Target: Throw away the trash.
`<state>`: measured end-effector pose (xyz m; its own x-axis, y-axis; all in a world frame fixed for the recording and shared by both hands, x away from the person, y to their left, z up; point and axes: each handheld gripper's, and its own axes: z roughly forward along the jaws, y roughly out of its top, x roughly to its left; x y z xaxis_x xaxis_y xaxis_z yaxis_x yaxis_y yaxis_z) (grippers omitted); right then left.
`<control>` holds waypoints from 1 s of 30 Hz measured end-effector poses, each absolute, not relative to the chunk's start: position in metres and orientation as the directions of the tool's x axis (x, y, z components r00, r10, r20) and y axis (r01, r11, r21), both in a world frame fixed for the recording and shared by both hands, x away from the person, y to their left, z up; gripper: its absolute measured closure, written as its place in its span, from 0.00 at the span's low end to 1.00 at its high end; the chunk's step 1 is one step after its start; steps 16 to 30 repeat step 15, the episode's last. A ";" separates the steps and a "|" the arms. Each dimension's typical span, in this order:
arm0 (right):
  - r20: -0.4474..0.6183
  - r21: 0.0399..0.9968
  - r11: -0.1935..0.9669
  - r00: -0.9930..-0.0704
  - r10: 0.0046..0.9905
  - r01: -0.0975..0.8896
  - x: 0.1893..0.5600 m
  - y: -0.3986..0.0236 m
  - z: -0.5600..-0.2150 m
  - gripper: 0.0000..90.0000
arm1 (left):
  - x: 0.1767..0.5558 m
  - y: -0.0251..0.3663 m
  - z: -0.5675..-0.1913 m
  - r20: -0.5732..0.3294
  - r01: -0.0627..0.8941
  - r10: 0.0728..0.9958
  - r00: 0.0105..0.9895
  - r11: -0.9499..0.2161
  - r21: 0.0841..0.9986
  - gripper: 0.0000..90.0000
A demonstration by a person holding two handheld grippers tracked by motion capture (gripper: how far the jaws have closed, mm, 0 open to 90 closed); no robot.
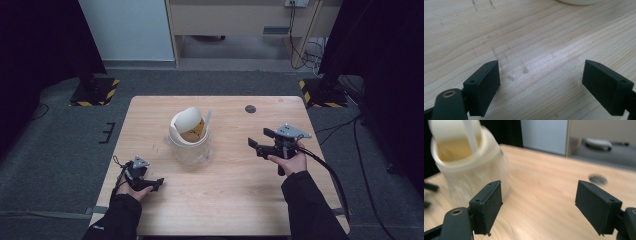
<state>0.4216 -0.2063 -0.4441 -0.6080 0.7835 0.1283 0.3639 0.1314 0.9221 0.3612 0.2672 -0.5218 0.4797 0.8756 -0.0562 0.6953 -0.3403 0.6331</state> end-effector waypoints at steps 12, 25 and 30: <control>0.162 0.795 0.179 -0.487 0.858 0.580 0.417 -0.262 -0.498 0.22 | 0.361 0.271 -0.527 -0.069 0.690 0.879 0.472 -0.319 0.650 0.06; 0.128 0.767 0.211 -0.466 0.876 0.606 0.418 -0.273 -0.505 0.21 | 0.362 0.272 -0.529 -0.065 0.679 0.877 0.476 -0.320 0.660 0.03; 0.128 0.767 0.211 -0.466 0.876 0.606 0.418 -0.273 -0.505 0.21 | 0.362 0.272 -0.529 -0.065 0.679 0.877 0.476 -0.320 0.660 0.03</control>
